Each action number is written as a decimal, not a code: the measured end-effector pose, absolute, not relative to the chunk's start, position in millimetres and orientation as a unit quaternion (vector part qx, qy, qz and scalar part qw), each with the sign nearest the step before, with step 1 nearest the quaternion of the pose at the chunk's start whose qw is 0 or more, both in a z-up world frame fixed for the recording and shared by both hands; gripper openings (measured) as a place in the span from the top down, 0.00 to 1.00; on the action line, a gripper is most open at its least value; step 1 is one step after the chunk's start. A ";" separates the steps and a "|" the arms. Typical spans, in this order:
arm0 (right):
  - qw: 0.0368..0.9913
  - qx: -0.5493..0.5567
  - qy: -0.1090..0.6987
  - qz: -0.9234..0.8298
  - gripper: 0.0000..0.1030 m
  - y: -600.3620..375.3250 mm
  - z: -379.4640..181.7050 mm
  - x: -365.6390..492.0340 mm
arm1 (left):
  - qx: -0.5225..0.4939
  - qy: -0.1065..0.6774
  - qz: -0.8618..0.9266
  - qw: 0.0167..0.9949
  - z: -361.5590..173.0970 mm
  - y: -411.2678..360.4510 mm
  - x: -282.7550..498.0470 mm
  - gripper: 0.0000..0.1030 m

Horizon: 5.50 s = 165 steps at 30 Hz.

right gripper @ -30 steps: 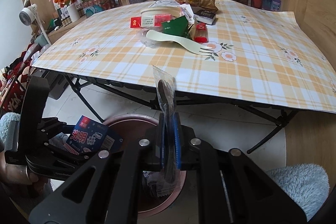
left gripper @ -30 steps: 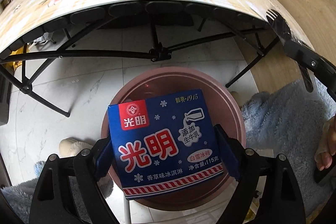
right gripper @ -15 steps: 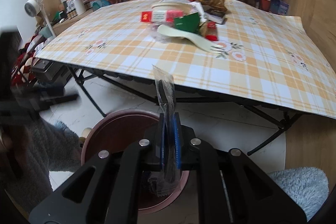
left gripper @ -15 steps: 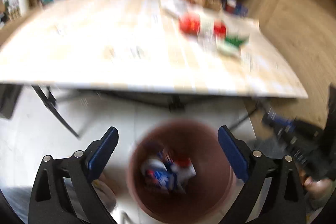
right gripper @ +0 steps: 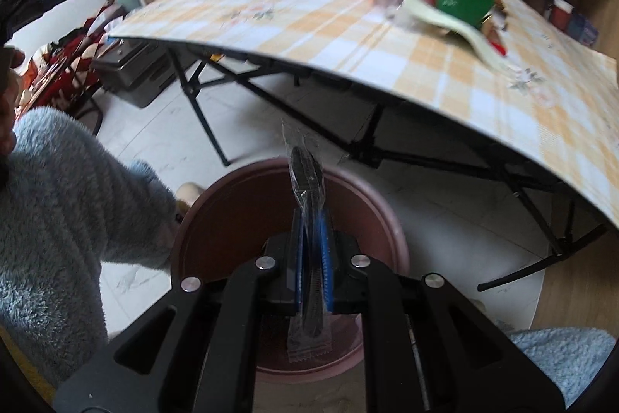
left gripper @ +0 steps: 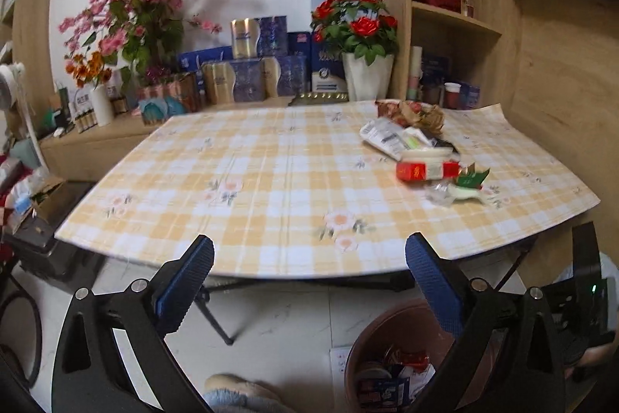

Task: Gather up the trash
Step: 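Open the left gripper to drop the blue box while the right gripper releases the spoon packet, then move both grippers back over the remaining trash on the table, then grasp the white paper bowl with the left gripper while the right grasps the black Face tissue pack, then carry the tissue pack with the right gripper over the bin while the left carries the bowl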

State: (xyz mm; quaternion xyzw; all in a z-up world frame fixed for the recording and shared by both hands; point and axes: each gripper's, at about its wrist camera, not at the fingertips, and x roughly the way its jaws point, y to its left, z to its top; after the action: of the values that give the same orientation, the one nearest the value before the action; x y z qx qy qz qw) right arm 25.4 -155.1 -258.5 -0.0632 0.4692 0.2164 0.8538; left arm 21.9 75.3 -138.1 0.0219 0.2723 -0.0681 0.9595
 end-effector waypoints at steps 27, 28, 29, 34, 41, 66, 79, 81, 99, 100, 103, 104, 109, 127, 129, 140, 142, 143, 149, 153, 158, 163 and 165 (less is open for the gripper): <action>0.892 -0.035 0.420 0.164 0.06 -173.7 -233.8 25.1 | -0.143 0.336 -0.051 0.930 -173.7 113.5 45.4 0.06; 0.896 -0.027 0.415 0.155 0.06 -178.4 -229.8 25.7 | -0.143 0.335 -0.051 0.930 -173.7 113.3 45.3 0.06; 0.900 -0.023 0.411 0.147 0.06 -182.2 -226.8 26.4 | -0.141 0.336 -0.050 0.930 -173.5 112.6 45.4 0.06; 0.919 -0.016 0.386 0.084 0.06 -201.3 -213.2 31.1 | -0.130 0.339 -0.052 0.930 -174.5 107.3 46.3 0.06; 0.937 0.006 0.344 0.065 0.06 -235.4 -186.1 35.4 | -0.101 0.352 -0.080 0.927 -170.5 87.7 56.6 0.06; 0.934 0.182 0.301 0.065 0.06 -337.5 -145.3 87.6 | 0.032 0.497 -0.189 0.846 -183.0 -136.0 280.0 0.06; 0.936 0.126 0.323 0.062 0.06 -337.1 -149.7 142.8 | -0.006 0.453 -0.184 0.873 -165.7 -102.7 278.0 0.20; 0.934 0.128 0.328 0.065 0.06 -338.5 -149.8 163.9 | -0.011 0.430 -0.177 0.885 -152.7 -90.1 269.6 0.20; 0.870 0.146 0.468 0.044 0.41 -291.8 -208.4 342.6 | -0.089 0.371 -0.099 0.919 -129.4 26.2 211.1 0.20; 0.869 0.142 0.472 0.039 0.41 -290.5 -210.1 344.1 | -0.093 0.372 -0.099 0.918 -130.4 28.8 209.1 0.20; 0.874 0.092 0.477 0.025 0.46 -278.3 -209.9 344.9 | -0.103 0.372 -0.100 0.917 -133.4 34.6 204.0 0.20; 0.874 0.076 0.479 0.021 0.49 -275.4 -210.6 344.3 | -0.104 0.372 -0.100 0.917 -134.4 35.4 202.7 0.20; 0.882 0.024 0.471 0.014 0.53 -273.2 -212.6 331.3 | -0.107 0.368 -0.105 0.918 -136.3 36.1 196.2 0.20; 0.922 0.068 0.381 0.017 0.62 -313.3 -138.1 234.1 | -0.079 0.339 -0.137 0.927 -112.6 15.6 148.1 0.20; 0.926 0.069 0.371 0.026 0.62 -314.6 -128.1 216.1 | -0.075 0.335 -0.141 0.928 -108.9 12.2 139.7 0.20; 0.935 0.062 0.340 0.076 0.62 -299.5 -105.1 125.8 | -0.058 0.321 -0.160 0.932 -102.4 6.7 88.1 0.20; 0.935 0.059 0.339 0.087 0.62 -293.5 -106.0 107.6 | -0.055 0.319 -0.162 0.932 -102.8 7.8 79.8 0.20; 0.934 0.057 0.339 0.093 0.62 -289.5 -106.8 98.2 | -0.053 0.318 -0.163 0.932 -103.2 8.5 75.9 0.20; 0.931 0.040 0.340 0.125 0.62 -264.0 -115.5 54.0 | -0.045 0.320 -0.165 0.932 -110.3 14.6 55.1 0.20; 0.923 0.028 0.355 0.147 0.62 -242.6 -134.6 31.5 | -0.042 0.321 -0.165 0.932 -116.5 18.4 41.9 0.20; 0.910 0.016 0.381 0.161 0.62 -214.0 -171.0 17.5 | -0.033 0.321 -0.167 0.932 -124.0 19.1 27.5 0.20; 0.897 -0.011 0.408 0.168 0.62 -191.4 -207.4 11.3 | -0.035 0.326 -0.162 0.931 -134.1 22.6 19.1 0.20; 0.890 -0.016 0.422 0.169 0.62 -187.7 -219.1 11.8 | -0.037 0.327 -0.161 0.931 -138.4 24.4 16.1 0.20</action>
State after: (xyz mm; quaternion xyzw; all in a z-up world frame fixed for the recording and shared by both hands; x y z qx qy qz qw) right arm 11.8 -187.7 -219.1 -0.0162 0.4221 0.1690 0.8905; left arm 16.1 24.4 -138.4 -0.0374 0.3265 -0.1606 0.9307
